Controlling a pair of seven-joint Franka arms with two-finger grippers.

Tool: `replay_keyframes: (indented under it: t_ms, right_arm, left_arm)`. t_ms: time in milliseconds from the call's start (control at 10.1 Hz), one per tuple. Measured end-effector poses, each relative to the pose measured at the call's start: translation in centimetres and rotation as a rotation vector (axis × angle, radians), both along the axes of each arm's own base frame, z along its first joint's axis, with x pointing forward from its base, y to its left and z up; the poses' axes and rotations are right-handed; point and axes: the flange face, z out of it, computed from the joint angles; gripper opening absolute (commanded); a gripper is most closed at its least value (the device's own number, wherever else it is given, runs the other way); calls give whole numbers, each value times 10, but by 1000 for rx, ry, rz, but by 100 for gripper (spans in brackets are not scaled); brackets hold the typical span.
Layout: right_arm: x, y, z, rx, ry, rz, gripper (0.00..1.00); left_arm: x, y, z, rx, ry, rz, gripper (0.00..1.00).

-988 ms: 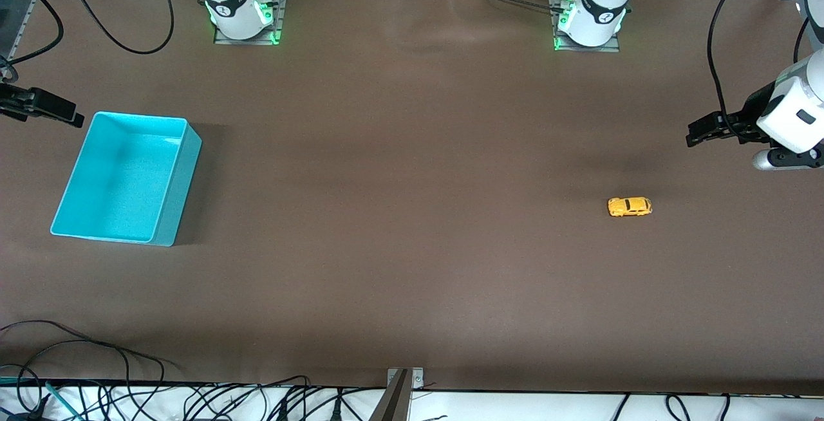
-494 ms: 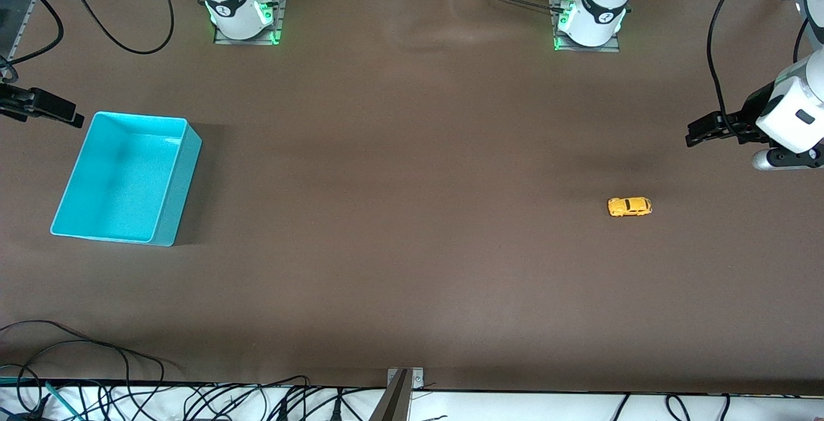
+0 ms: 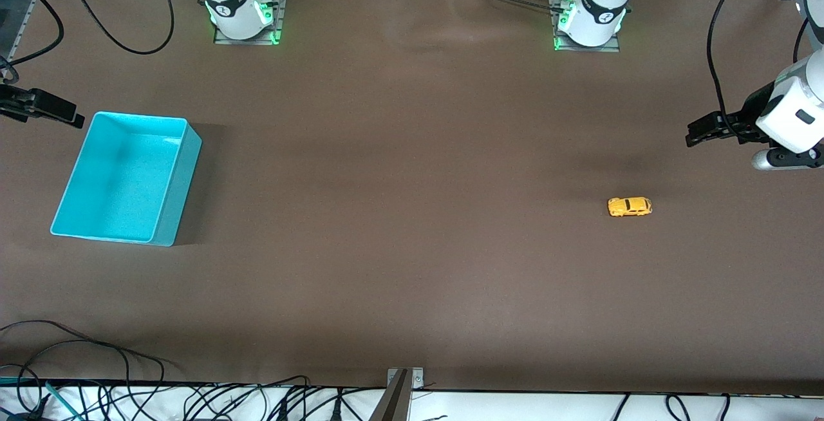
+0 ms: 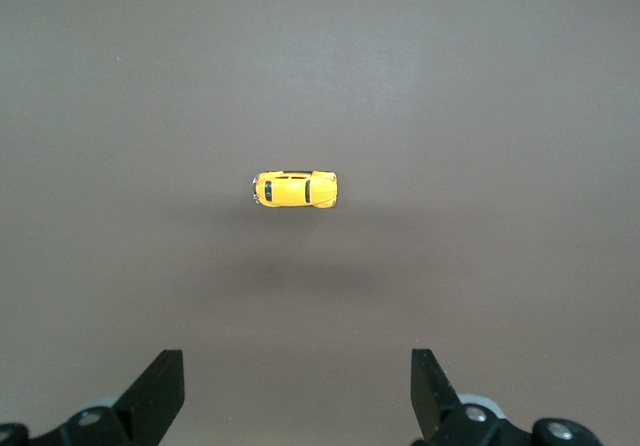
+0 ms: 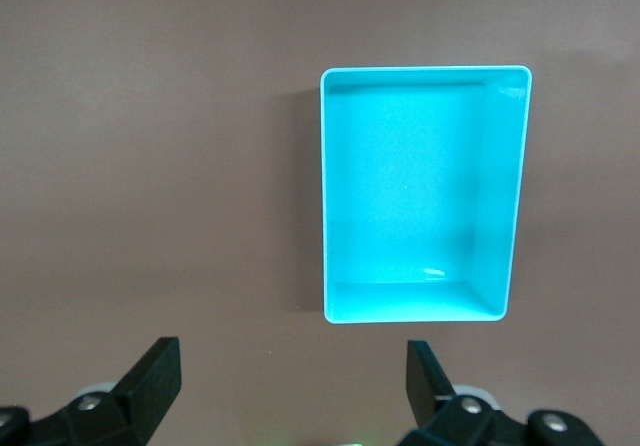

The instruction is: Wind up and store yellow beetle car

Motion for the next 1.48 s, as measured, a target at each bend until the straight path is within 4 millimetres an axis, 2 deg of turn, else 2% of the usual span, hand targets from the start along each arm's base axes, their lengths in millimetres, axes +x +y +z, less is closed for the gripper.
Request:
replay_keyframes:
  t_ms: [889, 1285, 1482]
  right_arm:
    - [0, 0, 0, 0, 0, 0, 100]
    - [0, 0, 0, 0, 0, 0, 100]
    - [0, 0, 0, 0, 0, 0, 100]
  left_arm:
    - [0, 5, 0, 0, -1, 9, 100]
    - [1, -4, 1, -1, -7, -8, 100]
    - [4, 1, -7, -1, 7, 1, 100]
